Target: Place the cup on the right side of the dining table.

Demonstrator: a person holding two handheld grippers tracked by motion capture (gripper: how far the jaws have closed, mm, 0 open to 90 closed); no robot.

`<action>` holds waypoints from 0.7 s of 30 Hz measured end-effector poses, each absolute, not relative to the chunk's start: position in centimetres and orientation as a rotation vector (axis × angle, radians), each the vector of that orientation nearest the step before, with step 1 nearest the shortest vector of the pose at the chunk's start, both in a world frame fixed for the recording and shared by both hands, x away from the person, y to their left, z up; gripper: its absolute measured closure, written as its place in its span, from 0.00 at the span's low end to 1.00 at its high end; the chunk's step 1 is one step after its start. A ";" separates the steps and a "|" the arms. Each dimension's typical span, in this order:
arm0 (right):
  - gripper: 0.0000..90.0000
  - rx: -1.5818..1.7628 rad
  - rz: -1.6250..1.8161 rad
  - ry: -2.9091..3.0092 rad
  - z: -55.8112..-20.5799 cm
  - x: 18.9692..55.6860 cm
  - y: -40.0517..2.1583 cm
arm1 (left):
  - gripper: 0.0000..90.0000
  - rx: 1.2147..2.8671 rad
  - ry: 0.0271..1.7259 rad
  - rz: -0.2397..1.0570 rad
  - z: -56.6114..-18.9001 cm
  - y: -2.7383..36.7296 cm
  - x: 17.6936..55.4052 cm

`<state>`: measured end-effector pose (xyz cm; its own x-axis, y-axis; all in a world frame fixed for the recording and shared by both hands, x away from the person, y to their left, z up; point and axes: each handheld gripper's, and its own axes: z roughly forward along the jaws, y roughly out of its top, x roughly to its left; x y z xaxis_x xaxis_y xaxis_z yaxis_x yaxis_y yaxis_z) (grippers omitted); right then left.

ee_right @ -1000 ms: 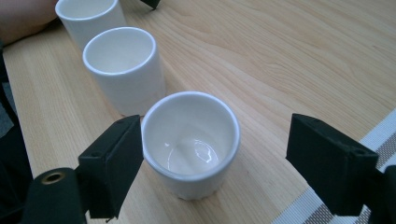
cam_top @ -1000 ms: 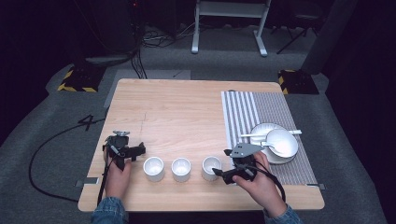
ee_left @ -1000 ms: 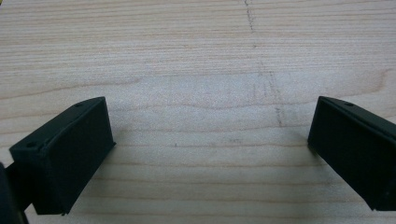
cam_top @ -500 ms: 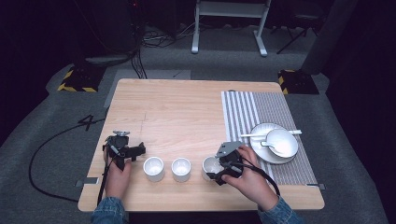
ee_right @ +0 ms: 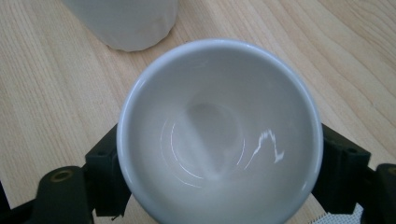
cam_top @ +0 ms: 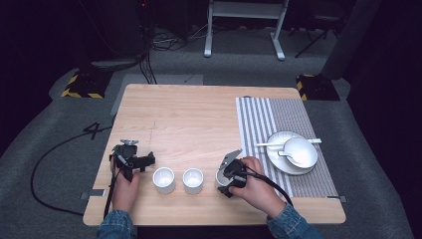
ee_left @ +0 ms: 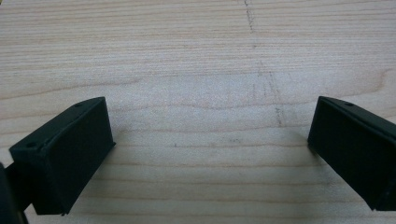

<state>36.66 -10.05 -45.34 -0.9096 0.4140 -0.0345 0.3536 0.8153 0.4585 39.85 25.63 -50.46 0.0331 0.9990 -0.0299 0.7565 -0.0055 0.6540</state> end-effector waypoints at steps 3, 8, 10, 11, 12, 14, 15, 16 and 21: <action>0.28 0.594 0.678 2.895 -45.3 36.9 -9.9 | 0.00 1.813 1.775 0.630 -50.5 25.6 39.9; 0.29 0.582 0.665 2.902 -45.4 37.0 -9.6 | 0.00 1.814 1.774 0.630 -50.5 25.6 39.9; 0.29 0.581 0.663 2.908 -45.4 37.1 -9.5 | 0.00 1.813 1.774 0.630 -50.5 25.6 39.9; 0.29 0.601 0.657 2.914 -45.4 37.1 -9.5 | 0.00 1.813 1.774 0.630 -50.5 25.6 39.9; 0.29 0.604 0.656 2.916 -45.4 37.1 -9.5 | 0.00 1.813 1.775 0.630 -50.5 25.6 39.9; 0.30 0.627 0.652 2.917 -45.3 37.1 -9.4 | 0.00 1.812 1.774 0.630 -50.5 25.6 39.9; 0.30 0.623 0.648 2.918 -45.3 37.1 -9.4 | 0.00 1.814 1.774 0.630 -50.5 25.6 39.9; 0.30 0.629 0.638 2.923 -45.2 37.1 -9.3 | 0.00 1.813 1.774 0.630 -50.5 25.6 39.9; 0.30 0.606 0.573 2.944 -44.9 37.3 -9.0 | 0.00 1.813 1.774 0.630 -50.5 25.6 39.9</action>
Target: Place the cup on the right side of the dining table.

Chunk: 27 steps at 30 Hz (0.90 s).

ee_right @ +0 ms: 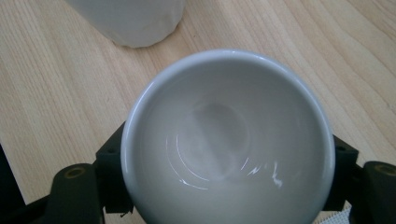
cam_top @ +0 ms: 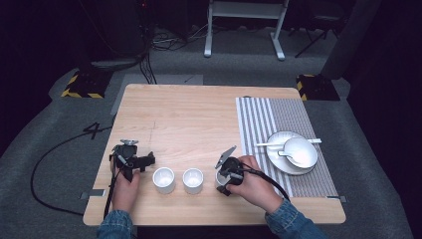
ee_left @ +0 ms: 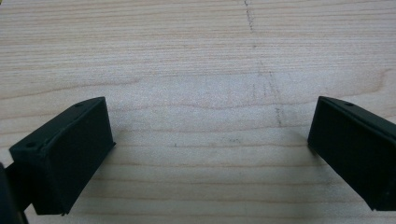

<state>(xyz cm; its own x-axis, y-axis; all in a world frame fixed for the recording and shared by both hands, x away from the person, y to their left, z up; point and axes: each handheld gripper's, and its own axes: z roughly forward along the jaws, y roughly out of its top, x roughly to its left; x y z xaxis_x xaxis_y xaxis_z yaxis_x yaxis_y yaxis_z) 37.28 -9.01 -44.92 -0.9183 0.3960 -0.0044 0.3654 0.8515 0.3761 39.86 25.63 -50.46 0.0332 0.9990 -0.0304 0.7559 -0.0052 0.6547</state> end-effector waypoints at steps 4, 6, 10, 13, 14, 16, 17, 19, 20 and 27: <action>0.30 0.617 0.549 2.938 -43.9 37.4 -9.0 | 0.00 1.814 1.773 0.629 -50.5 25.6 39.9; 0.30 0.627 0.552 2.937 -43.4 37.4 -9.0 | 0.00 1.815 1.774 0.629 -50.5 25.6 39.9; 0.30 0.625 0.548 2.930 -42.6 37.7 -9.1 | 0.00 1.815 1.774 0.629 -50.5 25.6 39.9; 0.30 0.621 0.521 2.937 -41.8 38.1 -9.3 | 0.00 1.815 1.773 0.629 -50.5 25.6 39.9; 0.30 0.639 0.507 2.944 -41.5 38.2 -9.3 | 0.00 1.815 1.774 0.629 -50.5 25.6 39.9; 0.30 0.615 0.511 2.935 -41.1 38.4 -9.4 | 0.00 1.815 1.773 0.629 -50.5 25.6 39.9; 0.30 0.609 0.517 2.927 -40.9 38.5 -9.4 | 0.00 1.814 1.774 0.629 -50.5 25.6 39.9; 0.30 0.617 0.522 2.925 -40.4 38.7 -9.4 | 0.00 1.815 1.774 0.629 -50.5 25.6 39.9; 0.30 0.608 0.529 2.920 -40.2 38.8 -9.4 | 0.00 1.815 1.774 0.629 -50.5 25.6 39.9; 0.30 0.627 0.546 2.913 -38.8 39.8 -9.7 | 0.00 1.815 1.774 0.629 -50.5 25.6 39.9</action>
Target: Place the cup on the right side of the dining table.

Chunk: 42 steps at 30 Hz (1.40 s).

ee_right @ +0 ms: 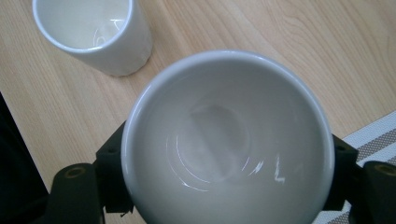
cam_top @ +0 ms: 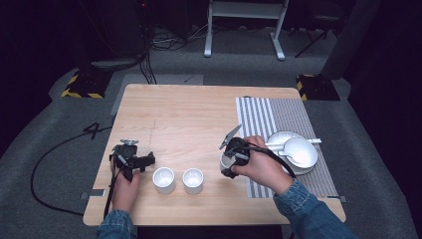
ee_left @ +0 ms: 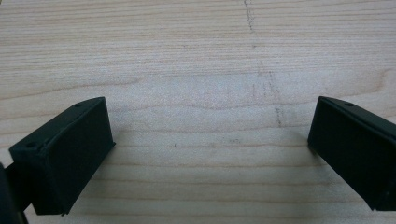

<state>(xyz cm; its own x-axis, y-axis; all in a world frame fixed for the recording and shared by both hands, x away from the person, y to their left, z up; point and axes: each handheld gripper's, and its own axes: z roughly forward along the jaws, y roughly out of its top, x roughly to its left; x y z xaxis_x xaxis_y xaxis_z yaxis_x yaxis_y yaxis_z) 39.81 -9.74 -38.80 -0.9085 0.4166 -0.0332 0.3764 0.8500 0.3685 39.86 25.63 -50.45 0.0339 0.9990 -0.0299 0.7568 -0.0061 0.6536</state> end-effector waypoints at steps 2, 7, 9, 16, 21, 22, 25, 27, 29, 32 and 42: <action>0.30 0.621 0.553 2.914 -38.6 40.0 -9.8 | 0.00 1.815 1.774 0.629 -50.5 25.6 39.9; 0.30 0.606 0.544 2.887 -37.4 40.6 -10.2 | 0.00 1.814 1.774 0.629 -50.5 25.6 39.9; 0.30 0.600 0.561 2.878 -36.8 41.1 -10.5 | 0.00 1.815 1.774 0.629 -50.5 25.6 39.9; 0.30 0.638 0.516 2.855 -35.5 42.6 -11.2 | 0.00 1.815 1.774 0.629 -50.5 25.6 39.9; 0.30 0.694 0.503 2.848 -34.7 43.5 -11.7 | 0.00 1.811 1.775 0.630 -50.5 25.6 39.9; 0.30 0.701 0.505 2.844 -34.5 43.7 -11.8 | 0.00 1.815 1.774 0.629 -50.5 25.6 39.9; 0.30 0.730 0.501 2.827 -34.2 44.3 -12.1 | 0.00 1.815 1.774 0.629 -50.5 25.6 39.9; 0.30 0.745 0.498 2.822 -34.0 44.8 -12.3 | 0.00 1.815 1.774 0.629 -50.5 25.6 39.9; 0.30 0.768 0.488 2.813 -33.9 45.2 -12.5 | 0.00 1.815 1.774 0.629 -50.5 25.6 39.9; 0.30 0.779 0.489 2.804 -33.7 46.1 -13.0 | 0.00 1.811 1.775 0.630 -50.5 25.6 39.9; 0.30 0.828 0.502 2.777 -33.3 49.3 -15.1 | 0.00 1.811 1.775 0.630 -50.5 25.6 39.9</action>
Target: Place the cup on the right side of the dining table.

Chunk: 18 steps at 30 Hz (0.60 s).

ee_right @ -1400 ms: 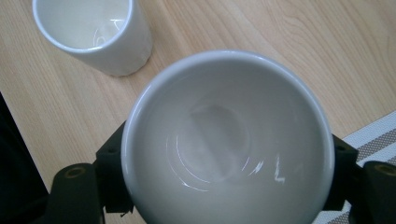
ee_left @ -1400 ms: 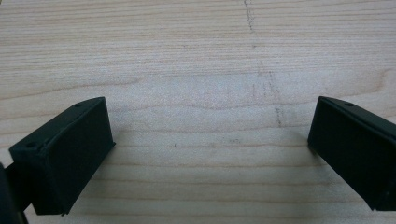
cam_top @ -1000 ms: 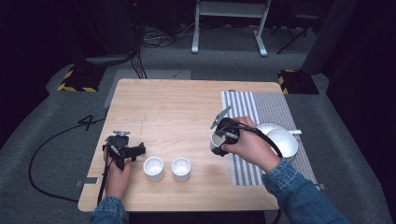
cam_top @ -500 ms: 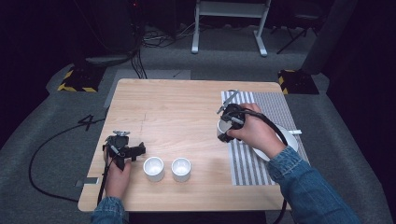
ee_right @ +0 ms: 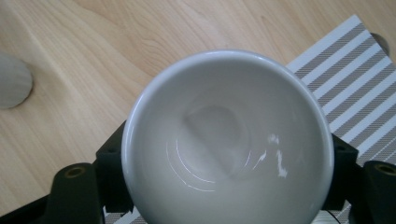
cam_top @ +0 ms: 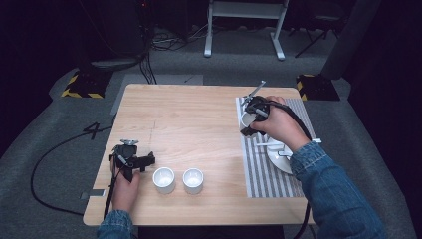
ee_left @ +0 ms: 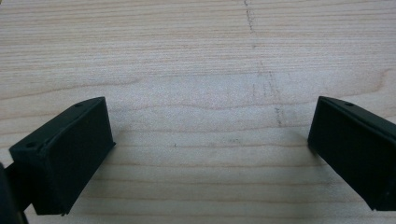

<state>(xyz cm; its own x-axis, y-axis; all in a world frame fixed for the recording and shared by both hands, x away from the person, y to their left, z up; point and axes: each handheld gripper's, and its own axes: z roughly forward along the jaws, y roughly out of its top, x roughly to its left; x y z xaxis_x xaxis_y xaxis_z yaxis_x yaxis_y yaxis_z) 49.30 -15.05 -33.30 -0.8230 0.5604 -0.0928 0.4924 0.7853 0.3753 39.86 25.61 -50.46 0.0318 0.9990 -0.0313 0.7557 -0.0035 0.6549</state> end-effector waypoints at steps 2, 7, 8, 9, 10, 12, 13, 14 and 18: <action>0.30 0.834 0.499 2.771 -33.2 49.9 -15.6 | 0.00 1.811 1.775 0.630 -50.5 25.6 39.9; 0.30 0.867 0.490 2.744 -33.3 51.4 -16.7 | 0.00 1.814 1.774 0.629 -50.5 25.6 39.9; 0.30 0.882 0.465 2.732 -33.4 52.2 -17.3 | 0.00 1.815 1.774 0.629 -50.5 25.6 39.9; 0.30 0.890 0.459 2.730 -33.5 52.7 -17.6 | 0.00 1.811 1.775 0.630 -50.5 25.6 39.9; 0.30 0.905 0.454 2.724 -33.6 53.1 -17.9 | 0.00 1.810 1.775 0.630 -50.5 25.6 39.9; 0.30 0.925 0.456 2.713 -33.6 53.9 -18.5 | 0.00 1.812 1.775 0.631 -50.5 25.6 39.8; 0.30 0.940 0.465 2.703 -33.7 54.2 -18.8 | 0.00 1.812 1.774 0.631 -50.5 25.6 39.8; 0.30 0.945 0.476 2.700 -33.8 54.5 -19.1 | 0.00 1.813 1.774 0.631 -50.5 25.6 39.8; 0.30 0.971 0.493 2.689 -34.4 55.7 -20.0 | 0.00 1.813 1.774 0.631 -50.5 25.6 39.8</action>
